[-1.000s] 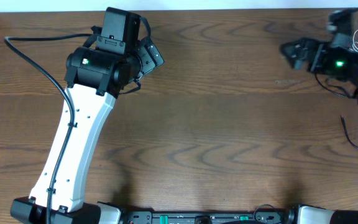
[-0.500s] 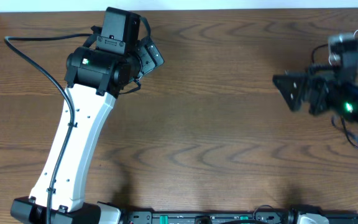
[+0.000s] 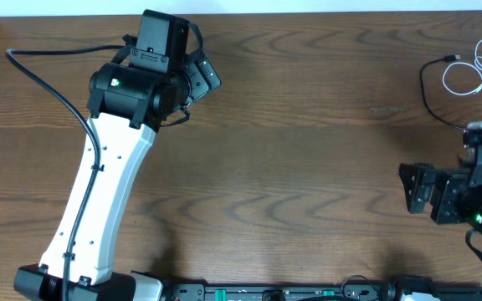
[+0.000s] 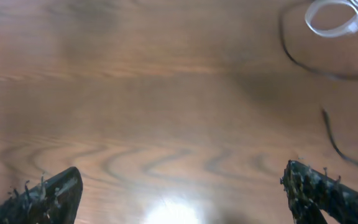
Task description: Untangle cables
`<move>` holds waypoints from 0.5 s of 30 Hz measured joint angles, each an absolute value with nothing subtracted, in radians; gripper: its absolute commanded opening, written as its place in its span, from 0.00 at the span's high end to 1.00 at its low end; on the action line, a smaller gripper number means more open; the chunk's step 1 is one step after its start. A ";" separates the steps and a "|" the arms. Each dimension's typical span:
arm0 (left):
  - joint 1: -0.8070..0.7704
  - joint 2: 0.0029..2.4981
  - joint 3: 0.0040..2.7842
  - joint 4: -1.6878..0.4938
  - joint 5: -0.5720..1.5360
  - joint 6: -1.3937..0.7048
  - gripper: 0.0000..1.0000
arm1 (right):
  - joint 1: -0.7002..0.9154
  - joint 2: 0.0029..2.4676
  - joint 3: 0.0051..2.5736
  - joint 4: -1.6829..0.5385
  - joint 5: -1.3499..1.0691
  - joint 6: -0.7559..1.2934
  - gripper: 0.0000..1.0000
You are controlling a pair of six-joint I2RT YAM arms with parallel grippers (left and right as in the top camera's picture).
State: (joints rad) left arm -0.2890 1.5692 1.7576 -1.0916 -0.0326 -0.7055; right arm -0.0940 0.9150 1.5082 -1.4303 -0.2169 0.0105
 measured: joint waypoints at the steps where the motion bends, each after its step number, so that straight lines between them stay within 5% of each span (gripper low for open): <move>1: -0.289 1.569 1.758 -1.092 -0.033 -0.706 0.06 | -0.094 0.915 1.494 -1.435 -0.200 0.010 0.01; 5: -0.289 1.569 1.758 -1.092 -0.033 -0.706 0.06 | -0.094 0.907 1.363 -1.344 -0.159 0.009 0.01; 15: -0.289 1.569 1.757 -1.092 -0.033 -0.706 0.06 | -0.094 0.619 0.713 -0.556 -0.172 -0.005 0.01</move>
State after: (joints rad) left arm -0.2890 1.5692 1.7573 -1.0916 -0.0326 -0.7055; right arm -0.0937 0.6189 0.7132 -0.5564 -0.1722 -0.0048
